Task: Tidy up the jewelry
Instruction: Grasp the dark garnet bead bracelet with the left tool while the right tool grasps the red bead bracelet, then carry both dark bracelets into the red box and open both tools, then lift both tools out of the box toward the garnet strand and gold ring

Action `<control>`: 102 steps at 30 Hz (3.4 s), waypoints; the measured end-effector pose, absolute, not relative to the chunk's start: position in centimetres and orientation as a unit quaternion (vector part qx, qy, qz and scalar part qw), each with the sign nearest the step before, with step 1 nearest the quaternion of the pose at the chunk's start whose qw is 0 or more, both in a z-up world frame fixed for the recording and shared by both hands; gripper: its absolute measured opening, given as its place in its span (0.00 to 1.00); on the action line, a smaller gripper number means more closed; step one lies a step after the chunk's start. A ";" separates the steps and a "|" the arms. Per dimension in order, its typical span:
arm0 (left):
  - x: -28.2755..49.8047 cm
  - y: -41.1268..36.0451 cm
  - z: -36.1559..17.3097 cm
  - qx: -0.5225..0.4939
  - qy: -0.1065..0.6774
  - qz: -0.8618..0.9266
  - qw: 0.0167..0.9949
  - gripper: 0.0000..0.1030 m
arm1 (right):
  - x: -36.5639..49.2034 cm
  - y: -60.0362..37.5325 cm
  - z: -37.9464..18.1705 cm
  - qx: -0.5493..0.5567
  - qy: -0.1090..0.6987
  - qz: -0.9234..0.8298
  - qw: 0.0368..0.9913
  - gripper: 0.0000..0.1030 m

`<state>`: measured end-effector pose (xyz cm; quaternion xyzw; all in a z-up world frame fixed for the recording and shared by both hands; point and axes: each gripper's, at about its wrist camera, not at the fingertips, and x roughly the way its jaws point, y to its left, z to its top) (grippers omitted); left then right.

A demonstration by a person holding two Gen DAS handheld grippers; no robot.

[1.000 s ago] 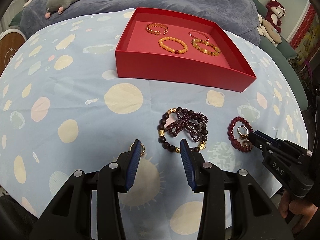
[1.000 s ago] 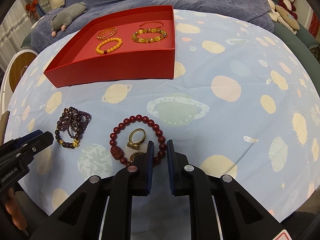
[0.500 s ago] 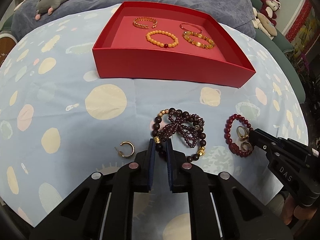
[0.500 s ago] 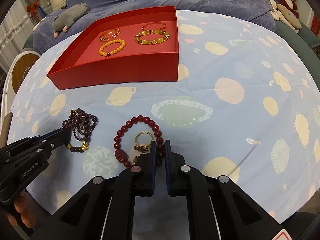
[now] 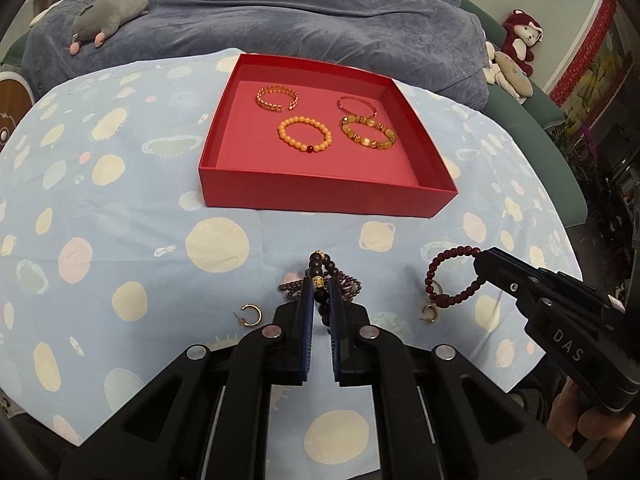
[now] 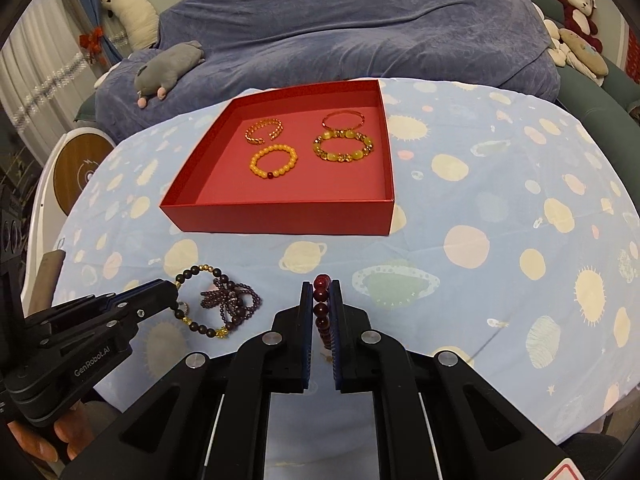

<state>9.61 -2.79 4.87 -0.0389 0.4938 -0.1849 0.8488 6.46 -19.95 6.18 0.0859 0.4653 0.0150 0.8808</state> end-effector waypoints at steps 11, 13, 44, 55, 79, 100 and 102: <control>9.2 -4.3 10.3 -0.046 0.463 -0.226 0.856 0.07 | 5.8 -19.8 9.9 0.085 0.440 0.028 0.893 0.07; 9.6 -4.9 11.2 -0.045 0.457 -0.234 0.857 0.07 | 6.3 -19.9 10.5 0.082 0.435 0.029 0.896 0.07; 23.3 -2.7 2.4 -0.055 0.519 -0.170 0.836 0.07 | 19.8 -22.3 2.8 0.124 0.494 0.013 0.860 0.07; 24.1 -2.1 0.5 -0.015 0.521 -0.130 0.844 0.07 | 20.7 -21.9 0.7 0.099 0.508 0.010 0.856 0.07; 21.7 -2.3 3.6 -0.007 0.475 -0.118 0.872 0.32 | 17.8 -21.5 3.9 0.090 0.468 -0.006 0.879 0.27; 11.1 -2.1 3.4 -0.006 0.494 -0.133 0.859 0.37 | 6.9 -22.7 3.0 0.084 0.490 -0.027 0.867 0.27; 10.3 -2.2 3.1 -0.005 0.493 -0.132 0.860 0.43 | 6.0 -22.7 2.6 0.086 0.494 -0.028 0.865 0.27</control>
